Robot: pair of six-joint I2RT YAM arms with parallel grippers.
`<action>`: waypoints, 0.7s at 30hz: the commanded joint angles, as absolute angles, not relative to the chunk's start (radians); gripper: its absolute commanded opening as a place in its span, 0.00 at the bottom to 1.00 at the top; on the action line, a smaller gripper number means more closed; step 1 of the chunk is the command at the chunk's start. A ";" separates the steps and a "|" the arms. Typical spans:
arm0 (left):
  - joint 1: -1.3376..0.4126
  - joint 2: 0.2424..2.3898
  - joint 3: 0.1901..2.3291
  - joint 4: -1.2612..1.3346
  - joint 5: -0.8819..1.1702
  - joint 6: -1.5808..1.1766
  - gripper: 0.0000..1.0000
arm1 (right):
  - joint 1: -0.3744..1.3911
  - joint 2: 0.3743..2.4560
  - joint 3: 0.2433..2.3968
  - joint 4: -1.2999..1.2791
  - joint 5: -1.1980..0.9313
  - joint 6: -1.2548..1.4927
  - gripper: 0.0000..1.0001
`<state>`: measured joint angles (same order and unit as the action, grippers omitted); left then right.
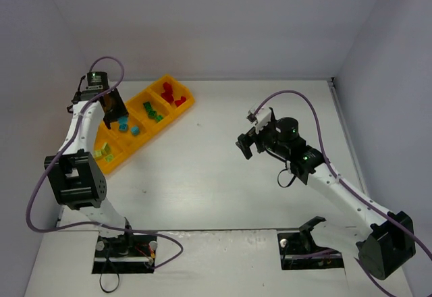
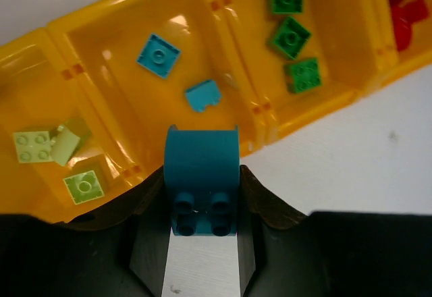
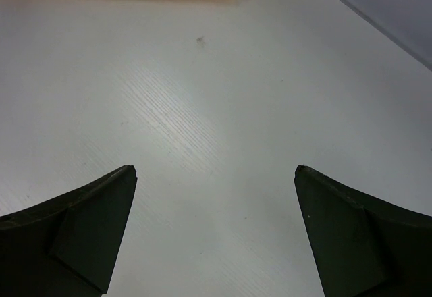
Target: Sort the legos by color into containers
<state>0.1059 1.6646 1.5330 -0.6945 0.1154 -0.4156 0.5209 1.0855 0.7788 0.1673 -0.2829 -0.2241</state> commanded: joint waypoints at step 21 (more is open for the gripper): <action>0.130 1.708 1.646 -0.623 0.070 -0.446 0.60 | 0.526 1.060 0.871 0.131 -0.028 -0.120 1.00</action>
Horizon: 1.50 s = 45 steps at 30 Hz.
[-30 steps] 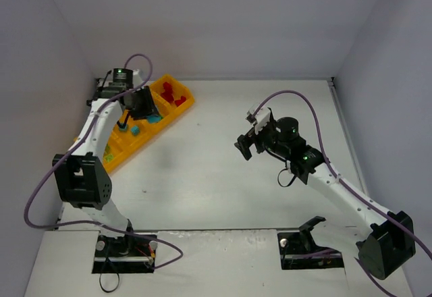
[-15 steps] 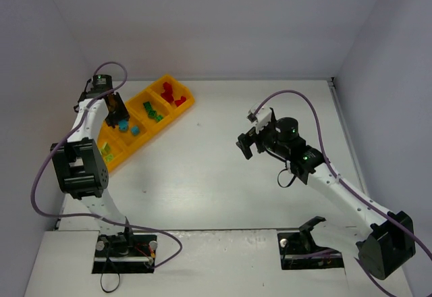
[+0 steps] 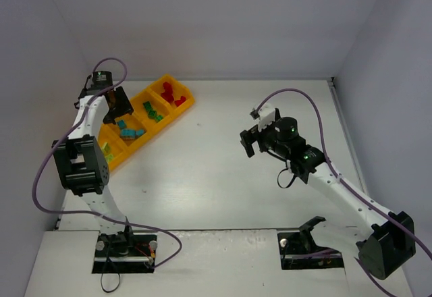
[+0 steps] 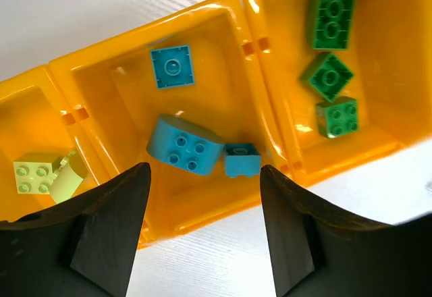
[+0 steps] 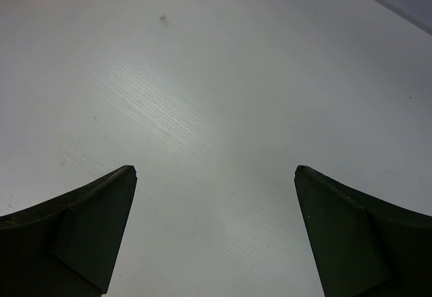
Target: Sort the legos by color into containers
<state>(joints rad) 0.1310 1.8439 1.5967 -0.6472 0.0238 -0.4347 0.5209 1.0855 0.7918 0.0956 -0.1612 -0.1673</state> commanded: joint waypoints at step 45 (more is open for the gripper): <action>0.055 0.361 1.155 -0.983 -0.052 -0.482 0.81 | 0.517 0.311 0.891 -0.331 0.248 0.256 1.00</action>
<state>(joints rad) 0.0586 0.3302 1.1229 -0.9997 -0.0525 -0.4652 0.5179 0.3172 0.9005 -0.3832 0.1890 0.2302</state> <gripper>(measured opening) 0.808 0.999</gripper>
